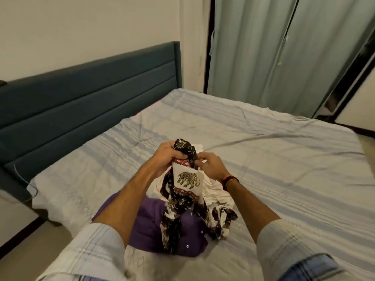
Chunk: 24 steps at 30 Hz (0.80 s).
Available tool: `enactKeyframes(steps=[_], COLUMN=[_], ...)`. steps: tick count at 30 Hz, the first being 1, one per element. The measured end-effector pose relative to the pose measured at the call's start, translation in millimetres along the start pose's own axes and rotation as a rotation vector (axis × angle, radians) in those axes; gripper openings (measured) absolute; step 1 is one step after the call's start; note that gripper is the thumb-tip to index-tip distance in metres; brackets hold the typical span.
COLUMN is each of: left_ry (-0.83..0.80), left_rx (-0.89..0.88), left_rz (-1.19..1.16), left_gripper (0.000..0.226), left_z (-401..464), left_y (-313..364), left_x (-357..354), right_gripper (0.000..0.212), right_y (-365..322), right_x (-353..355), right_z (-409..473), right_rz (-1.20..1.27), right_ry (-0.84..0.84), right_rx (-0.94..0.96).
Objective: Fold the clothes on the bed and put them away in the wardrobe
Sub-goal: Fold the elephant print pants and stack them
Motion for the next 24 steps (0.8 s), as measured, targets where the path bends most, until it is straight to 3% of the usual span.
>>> enactKeyframes(steps=[2, 4, 6, 9, 13, 16, 20, 24], left_ry=[-0.080, -0.138, -0.134, -0.069, 0.021, -0.001, 0.164, 0.103], left_rx=[0.044, 0.135, 0.194, 0.199, 0.118, 0.112, 0.115, 0.044], left_rz=[-0.024, 0.046, 0.126, 0.183, -0.025, -0.238, -0.349, -0.361], left_gripper=[0.029, 0.053, 0.060, 0.060, 0.069, 0.066, 0.021, 0.021], left_z=[-10, -20, -30, -34, -31, -18, -4, 1], left_y=[0, -9, -16, -23, -6, 12, 30, 53], left_x=[7, 15, 21, 23, 3, -17, -39, -77], right_gripper=[0.008, 0.013, 0.016, 0.021, 0.019, 0.017, 0.013, 0.009], right_y=[-2, -7, -22, -48, -66, -64, -51, -38], right_x=[10, 21, 31, 44, 59, 71, 83, 93], right_z=[-2, -5, -12, -25, -48, -65, -91, -116], right_rz=[0.185, 0.379, 0.495, 0.545, 0.546, 0.506, 0.348, 0.306], right_ry=[0.072, 0.147, 0.195, 0.222, 0.245, 0.242, 0.181, 0.122], right_rx=[-0.099, -0.165, -0.140, -0.062, 0.032, 0.064, 0.064, -0.005])
Point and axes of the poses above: each hand's wrist, its own z-axis towards the middle knuckle, its own x-axis out of the back of the hand, y = z × x, the point moved 6 cm from there along z, towards the middle knuckle, and after that the axes turned 8 degrees about -x, right-handed, at the moved point
